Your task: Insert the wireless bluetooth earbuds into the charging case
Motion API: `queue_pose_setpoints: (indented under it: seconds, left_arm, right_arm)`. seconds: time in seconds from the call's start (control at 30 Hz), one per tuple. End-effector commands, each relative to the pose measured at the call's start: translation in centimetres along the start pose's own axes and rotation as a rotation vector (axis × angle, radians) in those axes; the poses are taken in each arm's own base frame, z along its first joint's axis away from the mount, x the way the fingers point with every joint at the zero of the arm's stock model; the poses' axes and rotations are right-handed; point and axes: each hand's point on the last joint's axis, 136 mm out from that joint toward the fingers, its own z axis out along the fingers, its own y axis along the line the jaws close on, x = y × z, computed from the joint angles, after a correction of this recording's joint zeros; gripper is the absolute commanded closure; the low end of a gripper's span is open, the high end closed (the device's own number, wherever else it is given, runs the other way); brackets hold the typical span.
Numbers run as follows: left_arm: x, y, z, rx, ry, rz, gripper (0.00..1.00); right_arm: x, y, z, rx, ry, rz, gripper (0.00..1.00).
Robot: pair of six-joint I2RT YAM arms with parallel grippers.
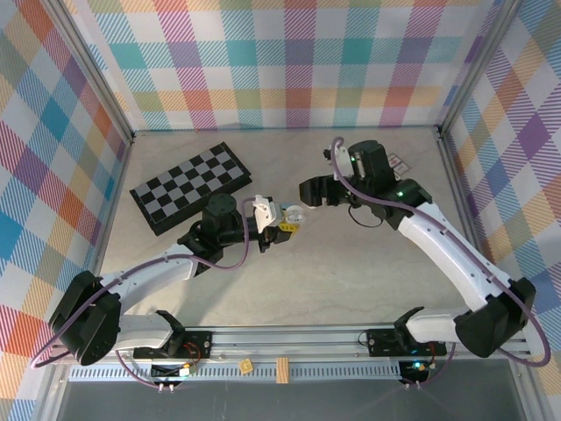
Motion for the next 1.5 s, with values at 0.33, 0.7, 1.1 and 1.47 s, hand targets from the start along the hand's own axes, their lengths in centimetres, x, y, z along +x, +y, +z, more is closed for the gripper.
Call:
queue_pose_setpoints:
  seconds: [0.33,0.7,1.1,1.47]
  left_arm:
    - [-1.4,0.5,-0.5,-0.039,0.017,0.072,0.88]
    - [-1.7,0.4,-0.7,-0.040,0.014,0.065,0.88]
    - [-1.5,0.2,-0.9,-0.038,0.015,0.096,0.88]
    - [-1.3,1.0,-0.9,-0.076,0.017,0.067,0.88]
  right_arm:
    - [4.1,1.9,1.1,-0.178,0.200,-0.124,0.22]
    - [4.5,2.6,-0.7,-0.195,0.203,-0.217,0.23]
    - [1.7,1.1,1.8,-0.081,0.212,0.041,0.27]
    - [4.2,1.2,1.3,-0.114,0.329,-0.068,0.25]
